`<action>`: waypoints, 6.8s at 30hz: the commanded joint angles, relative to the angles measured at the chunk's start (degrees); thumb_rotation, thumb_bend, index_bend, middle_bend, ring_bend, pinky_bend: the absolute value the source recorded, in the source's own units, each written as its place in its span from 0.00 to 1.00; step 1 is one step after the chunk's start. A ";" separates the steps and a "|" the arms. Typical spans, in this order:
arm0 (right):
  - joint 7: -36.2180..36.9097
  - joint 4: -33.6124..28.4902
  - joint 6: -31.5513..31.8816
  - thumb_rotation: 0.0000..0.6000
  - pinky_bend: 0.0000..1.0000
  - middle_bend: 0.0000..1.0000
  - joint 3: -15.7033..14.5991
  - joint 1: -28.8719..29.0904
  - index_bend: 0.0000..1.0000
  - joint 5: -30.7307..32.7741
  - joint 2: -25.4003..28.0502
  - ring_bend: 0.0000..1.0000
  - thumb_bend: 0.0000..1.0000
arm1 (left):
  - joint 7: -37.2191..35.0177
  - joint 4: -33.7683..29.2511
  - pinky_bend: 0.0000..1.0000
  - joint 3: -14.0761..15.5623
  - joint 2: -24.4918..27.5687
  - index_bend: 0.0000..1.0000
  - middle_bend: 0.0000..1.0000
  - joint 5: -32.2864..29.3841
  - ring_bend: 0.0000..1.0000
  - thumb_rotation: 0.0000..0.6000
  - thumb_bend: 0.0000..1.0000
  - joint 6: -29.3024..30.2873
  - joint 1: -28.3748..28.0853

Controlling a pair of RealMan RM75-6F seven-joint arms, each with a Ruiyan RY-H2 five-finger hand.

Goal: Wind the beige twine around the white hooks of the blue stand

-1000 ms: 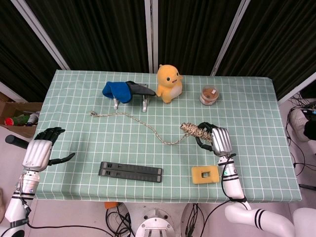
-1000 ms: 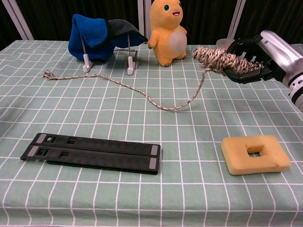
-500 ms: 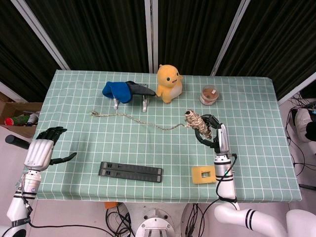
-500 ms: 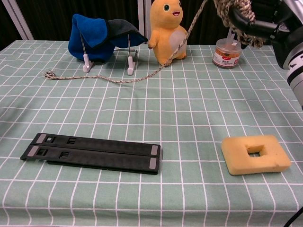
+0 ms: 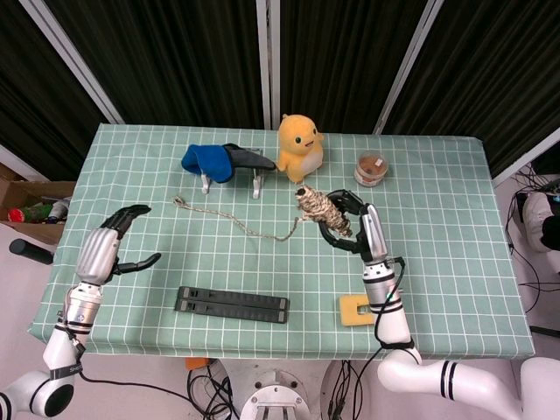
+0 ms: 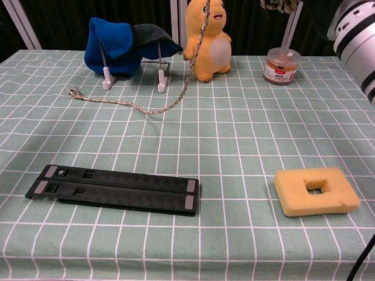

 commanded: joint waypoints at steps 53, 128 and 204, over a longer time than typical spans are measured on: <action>-7.25 -7.68 0.88 1.00 0.76 0.60 1.62 3.96 0.78 1.35 5.60 0.55 0.65 | 25.05 48.90 0.30 -2.04 -26.45 0.39 0.26 -13.83 0.22 1.00 0.40 -30.70 -24.60; -2.14 35.33 1.95 1.00 0.76 0.61 -0.62 24.40 0.79 -2.99 -15.02 0.55 0.66 | 11.91 -35.62 0.71 -25.14 19.36 0.83 0.78 -40.22 0.67 1.00 0.40 -13.30 -30.96; 1.18 46.52 -2.29 1.00 0.76 0.62 6.88 20.87 0.80 8.46 -16.10 0.56 0.68 | 18.12 -45.42 0.73 -13.19 25.30 0.83 0.78 -22.53 0.68 1.00 0.40 -8.38 -20.93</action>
